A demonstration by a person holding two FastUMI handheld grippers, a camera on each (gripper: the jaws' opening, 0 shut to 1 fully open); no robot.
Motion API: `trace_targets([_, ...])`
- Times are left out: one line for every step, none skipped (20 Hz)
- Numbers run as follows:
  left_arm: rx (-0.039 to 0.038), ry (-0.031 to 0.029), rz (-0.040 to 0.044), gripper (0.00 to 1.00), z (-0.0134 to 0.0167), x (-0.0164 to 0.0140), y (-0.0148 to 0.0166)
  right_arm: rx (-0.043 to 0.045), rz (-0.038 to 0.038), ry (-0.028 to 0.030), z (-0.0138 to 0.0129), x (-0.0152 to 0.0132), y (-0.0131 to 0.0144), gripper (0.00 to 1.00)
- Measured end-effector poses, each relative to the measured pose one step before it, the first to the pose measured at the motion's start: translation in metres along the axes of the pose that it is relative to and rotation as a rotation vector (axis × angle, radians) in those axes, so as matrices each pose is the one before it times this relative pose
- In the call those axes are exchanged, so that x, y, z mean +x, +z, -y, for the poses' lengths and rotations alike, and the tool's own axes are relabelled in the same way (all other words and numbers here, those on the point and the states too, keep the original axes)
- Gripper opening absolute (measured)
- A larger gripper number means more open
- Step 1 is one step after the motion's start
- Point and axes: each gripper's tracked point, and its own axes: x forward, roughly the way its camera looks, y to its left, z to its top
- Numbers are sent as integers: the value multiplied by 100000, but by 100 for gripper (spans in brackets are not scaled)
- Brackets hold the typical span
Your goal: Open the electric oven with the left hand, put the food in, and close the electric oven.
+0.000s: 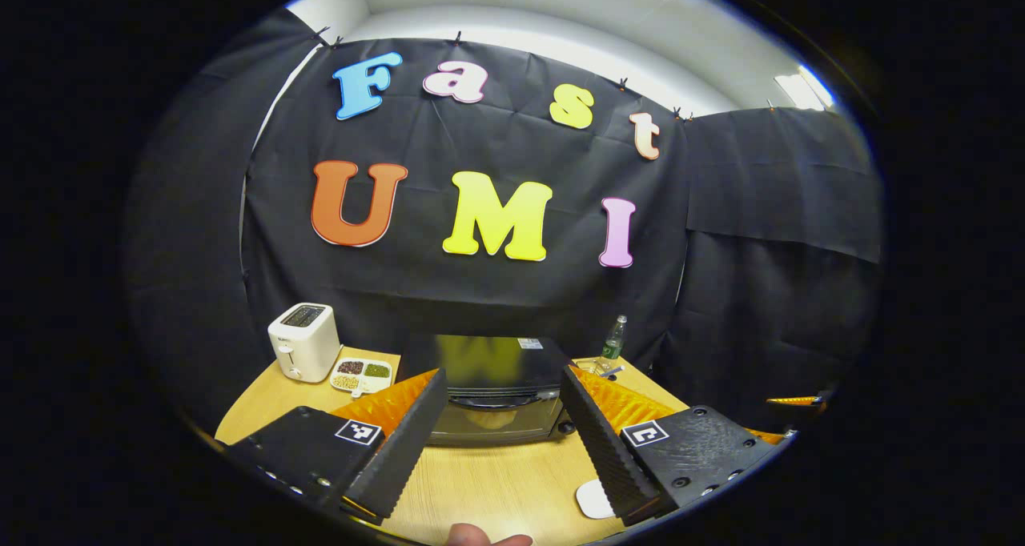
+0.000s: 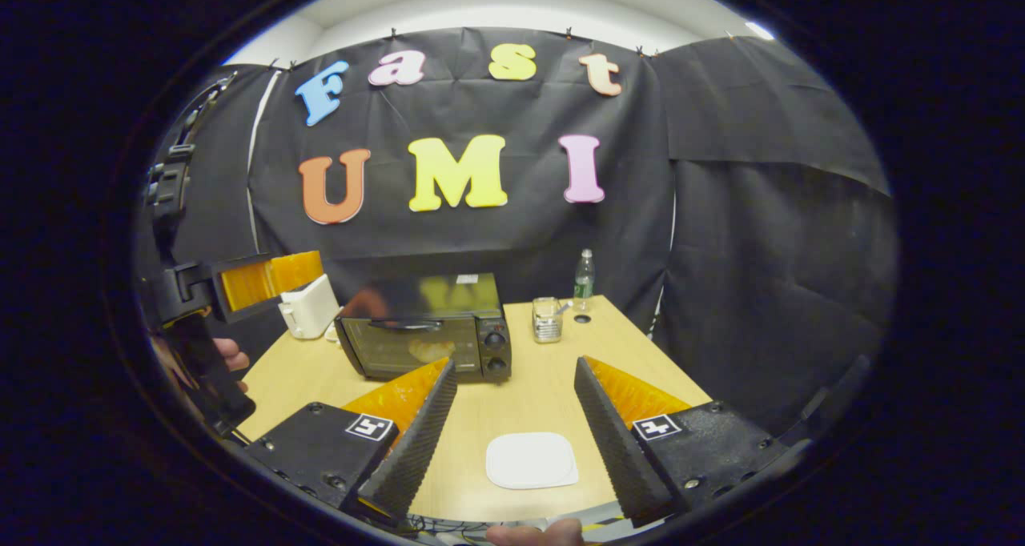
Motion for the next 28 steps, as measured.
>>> trace_targets([332,-48,1669,93,104,-1189,1008,-53,2494,1014,-568,-324,1067,94])
trace_targets([750,389,1945,93,-348,-493,1417,126,2143,1250,-709,-241,860,94])
trace_targets([945,948,1504,93,-14,-1175,799,-83,1810,1479,-533,-255,840,94])
trace_targets([608,1399,1272,93,-152,-1100,734,-234,1538,1918,-527,-197,642,94])
trace_targets([50,1684,1434,93,-60,-1082,727,-354,1339,1803,-425,-310,741,94])
trace_targets([-534,1215,1215,93,39,-1014,529,-163,1538,2007,-394,-420,693,94])
trace_targets([-611,902,1154,93,167,-914,541,-233,1488,2167,-412,-431,703,94])
trace_targets([-137,1637,1605,93,58,-1007,610,-442,1464,2151,-383,-513,562,94])
trace_targets([-5,2311,1511,93,-75,-1010,498,-433,994,1818,-236,-479,434,94])
trace_targets([-450,2096,1109,93,-11,-967,183,-12,443,1856,-152,-674,93,94])
trace_targets([-642,1704,-269,93,188,-1035,-222,496,-618,1559,-237,-738,-239,94])
trace_targets([-600,1134,-692,94,454,-1261,-522,331,-293,2044,-267,-697,-335,94])
trace_targets([-89,1155,-18,94,190,-1116,-420,184,-135,1418,-135,-721,-323,94])
trace_targets([214,1391,-990,94,181,-969,-570,44,-752,1259,36,-665,-604,94])
trace_targets([262,873,-1837,94,309,-1102,-731,313,-1422,1440,17,-755,-660,94])
trace_targets([700,549,-1093,94,372,-1057,-533,491,-1365,1582,-95,-694,-615,94])
trace_targets([1192,253,-151,94,245,-829,-224,170,-834,1135,74,-633,-535,94])
trace_targets([883,776,-343,94,158,-718,-10,-75,-633,589,319,-503,-352,94])
trace_targets([-164,1030,-381,94,61,-819,-219,-262,-375,204,347,-421,-24,94])
trace_targets([-850,33,-619,94,498,-248,-300,-148,-228,-5,295,-404,18,94])
trace_targets([-726,-96,-92,94,329,-210,-157,149,485,-202,365,-194,335,94])
trace_targets([-235,-288,186,94,215,-99,49,194,1072,-323,177,-358,487,94])
trace_targets([-302,-755,-342,94,343,2,27,-58,1196,-604,370,-153,654,94])
trace_targets([-434,-877,-1207,94,202,255,-269,-255,779,-604,240,18,262,94])
trace_targets([-161,-395,-526,94,194,111,8,245,473,-592,216,44,229,94])
trace_targets([-9,-430,590,94,90,161,341,691,228,-194,-56,170,53,94])
trace_targets([394,-661,1002,94,133,231,349,682,338,131,-116,194,165,94])
trace_targets([798,-493,525,94,67,130,37,94,324,-38,-156,168,118,94])
